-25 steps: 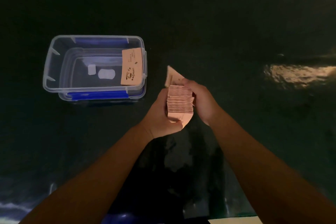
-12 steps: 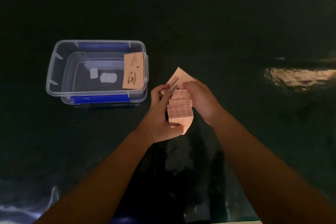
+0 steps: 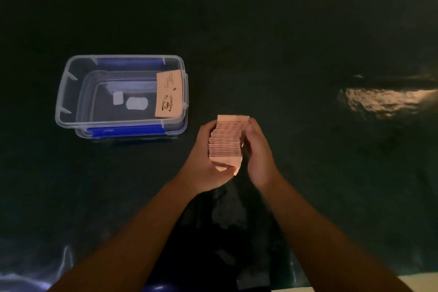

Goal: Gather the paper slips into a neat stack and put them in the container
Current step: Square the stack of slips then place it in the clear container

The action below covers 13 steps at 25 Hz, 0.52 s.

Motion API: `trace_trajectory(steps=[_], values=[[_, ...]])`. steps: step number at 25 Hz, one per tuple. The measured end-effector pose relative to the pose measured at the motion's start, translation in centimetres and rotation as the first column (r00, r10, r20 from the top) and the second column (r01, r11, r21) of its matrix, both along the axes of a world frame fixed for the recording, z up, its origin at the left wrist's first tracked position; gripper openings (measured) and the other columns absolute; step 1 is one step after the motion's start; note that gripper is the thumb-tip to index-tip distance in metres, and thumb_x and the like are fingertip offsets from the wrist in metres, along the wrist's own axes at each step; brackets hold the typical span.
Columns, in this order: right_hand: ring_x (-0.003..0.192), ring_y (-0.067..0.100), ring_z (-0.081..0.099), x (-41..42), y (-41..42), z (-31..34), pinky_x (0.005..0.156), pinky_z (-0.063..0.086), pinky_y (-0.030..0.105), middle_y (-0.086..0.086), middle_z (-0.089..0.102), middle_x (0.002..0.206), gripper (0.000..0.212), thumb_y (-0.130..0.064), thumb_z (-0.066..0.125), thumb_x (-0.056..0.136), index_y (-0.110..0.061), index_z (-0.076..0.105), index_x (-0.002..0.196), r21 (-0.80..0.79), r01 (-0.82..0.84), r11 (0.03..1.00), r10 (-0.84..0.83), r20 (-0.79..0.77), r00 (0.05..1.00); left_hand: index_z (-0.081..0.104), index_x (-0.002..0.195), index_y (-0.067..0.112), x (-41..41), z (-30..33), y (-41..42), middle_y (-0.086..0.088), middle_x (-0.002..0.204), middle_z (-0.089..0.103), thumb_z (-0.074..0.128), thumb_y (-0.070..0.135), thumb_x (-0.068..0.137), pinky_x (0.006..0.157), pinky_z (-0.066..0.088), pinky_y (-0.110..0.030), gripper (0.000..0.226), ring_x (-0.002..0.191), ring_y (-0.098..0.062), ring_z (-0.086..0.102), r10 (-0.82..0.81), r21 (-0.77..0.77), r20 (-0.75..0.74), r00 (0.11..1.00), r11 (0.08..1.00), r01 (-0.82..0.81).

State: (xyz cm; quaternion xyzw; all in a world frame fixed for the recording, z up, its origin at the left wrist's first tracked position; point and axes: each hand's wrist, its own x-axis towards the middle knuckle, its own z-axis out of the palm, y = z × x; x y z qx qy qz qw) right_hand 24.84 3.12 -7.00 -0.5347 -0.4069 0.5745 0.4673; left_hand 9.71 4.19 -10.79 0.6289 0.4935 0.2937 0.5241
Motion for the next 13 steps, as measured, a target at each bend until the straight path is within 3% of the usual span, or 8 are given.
trace_trajectory(steps=[5,9,11,13], values=[[0.115,0.026,0.069,-2.1,-1.9,-0.4,0.09,0.059,0.033,0.023,0.066,0.131,0.058,-0.045,0.05,0.098,-0.004,0.056,0.139,-0.022,0.138,0.99,-0.139,-0.118,0.983,0.026,0.147,0.044,1.4,-0.6,-1.6,0.033,0.133,0.055,0.1,0.014,0.059,0.091,0.047,-0.001,0.119,0.124,0.007,0.058,0.061,0.053,0.086,0.994,0.996,-0.066],[0.118,0.025,0.071,-2.4,-2.2,-0.9,0.092,0.058,0.035,0.011,0.073,0.127,0.055,-0.052,0.052,0.096,-0.013,0.068,0.131,-0.098,0.162,0.982,-0.171,-0.083,0.982,0.027,0.153,0.033,-0.3,-1.3,-1.7,0.037,0.135,0.05,0.101,0.027,0.058,0.097,0.037,0.004,0.121,0.128,0.012,0.052,0.038,0.012,0.031,0.999,0.999,-0.038],[0.122,0.028,0.068,-2.7,-2.3,-1.3,0.098,0.058,0.042,0.013,0.071,0.132,0.059,-0.055,0.05,0.097,-0.013,0.065,0.137,-0.129,0.135,0.982,-0.149,-0.106,0.983,0.027,0.154,0.033,-0.6,-1.4,-1.7,0.032,0.138,0.05,0.101,0.042,0.054,0.099,0.037,0.003,0.125,0.131,0.01,0.051,0.02,0.008,-0.02,1.0,1.0,-0.02],[0.124,0.025,0.068,-2.7,-2.4,-1.8,0.102,0.056,0.043,0.013,0.068,0.136,0.061,-0.056,0.045,0.099,-0.014,0.06,0.142,-0.142,0.141,0.98,-0.155,-0.095,0.983,0.021,0.156,0.038,-1.2,-1.2,-1.5,0.026,0.142,0.05,0.102,0.038,0.05,0.102,0.042,-0.004,0.133,0.133,0.005,0.051,-0.032,-0.052,-0.067,0.997,0.998,0.029]])
